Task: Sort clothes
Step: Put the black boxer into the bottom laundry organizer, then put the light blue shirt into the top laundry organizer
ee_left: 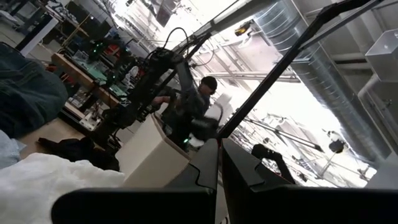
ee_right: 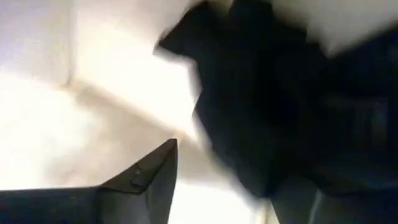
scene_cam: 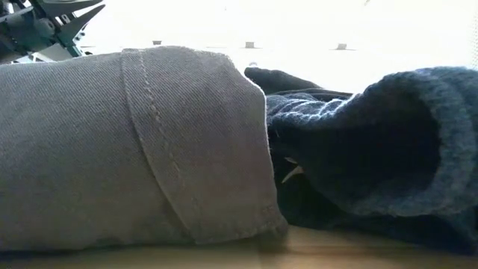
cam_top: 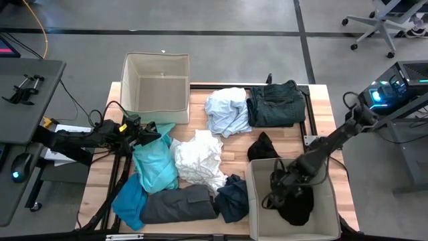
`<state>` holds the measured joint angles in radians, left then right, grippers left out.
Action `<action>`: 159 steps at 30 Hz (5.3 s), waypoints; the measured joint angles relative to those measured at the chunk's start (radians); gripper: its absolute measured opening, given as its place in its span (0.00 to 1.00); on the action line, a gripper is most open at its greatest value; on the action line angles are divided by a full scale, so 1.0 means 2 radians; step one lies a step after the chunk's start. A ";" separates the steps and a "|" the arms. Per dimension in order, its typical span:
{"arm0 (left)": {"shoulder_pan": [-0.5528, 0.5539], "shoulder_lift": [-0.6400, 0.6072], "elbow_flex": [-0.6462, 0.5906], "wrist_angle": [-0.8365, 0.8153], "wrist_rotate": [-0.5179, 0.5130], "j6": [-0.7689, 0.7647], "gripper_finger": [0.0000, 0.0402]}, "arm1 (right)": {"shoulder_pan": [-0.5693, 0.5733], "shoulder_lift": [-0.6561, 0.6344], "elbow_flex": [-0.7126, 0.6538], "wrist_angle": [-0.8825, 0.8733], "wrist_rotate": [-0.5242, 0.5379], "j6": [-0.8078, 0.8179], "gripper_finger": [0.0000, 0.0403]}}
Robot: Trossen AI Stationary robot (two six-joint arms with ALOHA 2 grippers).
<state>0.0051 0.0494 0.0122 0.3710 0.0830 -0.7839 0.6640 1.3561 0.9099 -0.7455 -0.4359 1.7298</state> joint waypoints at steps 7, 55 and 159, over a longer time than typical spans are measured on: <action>0.000 0.000 0.000 0.000 -0.001 0.000 0.00 | -0.041 -0.018 0.160 -0.128 -0.003 -0.021 0.54; 0.000 0.015 0.026 0.018 -0.088 0.064 0.00 | -0.540 0.422 0.446 -0.083 0.304 -0.751 0.65; 0.133 0.552 0.806 -0.221 -0.099 0.522 0.00 | -0.429 0.070 0.627 -0.023 0.218 -0.732 0.56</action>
<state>0.2718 1.1531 1.6246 -0.0720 -0.1151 0.2607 -0.1942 1.4953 2.1635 -0.7906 0.0009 0.2656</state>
